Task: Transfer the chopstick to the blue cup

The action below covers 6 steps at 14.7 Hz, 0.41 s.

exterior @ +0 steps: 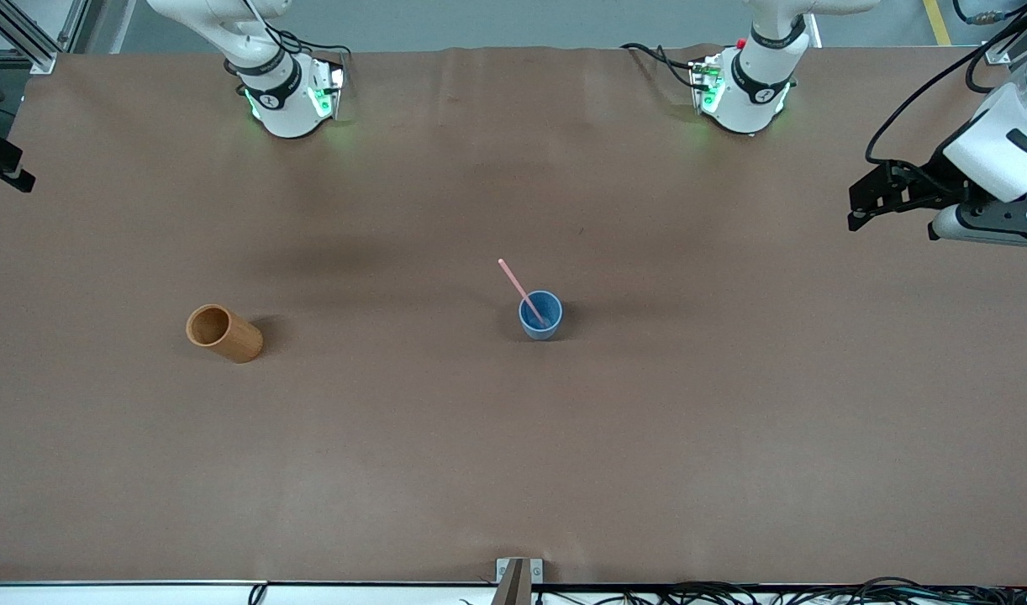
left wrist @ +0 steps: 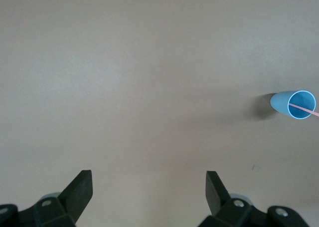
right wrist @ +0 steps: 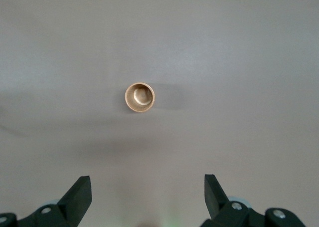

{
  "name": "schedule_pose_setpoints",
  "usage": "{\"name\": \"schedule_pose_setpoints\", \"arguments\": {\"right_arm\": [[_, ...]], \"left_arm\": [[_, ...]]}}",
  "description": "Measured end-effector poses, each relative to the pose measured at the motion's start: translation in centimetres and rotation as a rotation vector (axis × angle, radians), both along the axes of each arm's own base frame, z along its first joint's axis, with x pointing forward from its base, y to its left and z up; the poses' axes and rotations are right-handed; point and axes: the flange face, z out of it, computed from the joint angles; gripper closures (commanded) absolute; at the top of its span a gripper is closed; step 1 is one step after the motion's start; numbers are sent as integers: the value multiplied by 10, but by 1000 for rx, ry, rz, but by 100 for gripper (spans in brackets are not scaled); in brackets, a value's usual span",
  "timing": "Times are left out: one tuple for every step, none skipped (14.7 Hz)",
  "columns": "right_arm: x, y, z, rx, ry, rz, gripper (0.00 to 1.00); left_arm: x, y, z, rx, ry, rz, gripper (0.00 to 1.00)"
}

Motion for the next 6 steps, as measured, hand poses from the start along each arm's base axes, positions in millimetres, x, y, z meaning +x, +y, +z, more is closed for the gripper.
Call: {"name": "schedule_pose_setpoints", "arguments": {"right_arm": [[2,1,-2,11,0,2,0],[4,2,-5,19,2,5,0],[5,3,-6,24,3,8,0],[6,3,-7,24,4,11,0],[6,3,-7,24,4,15,0],[6,3,-7,24,3,19,0]], "left_arm": [[0,0,0,0,0,16,0],[0,0,0,-1,1,30,0],[0,0,0,-1,1,35,0],[0,0,0,-1,1,37,0],[0,0,0,-1,1,38,0],[0,0,0,-1,1,39,0]]}}
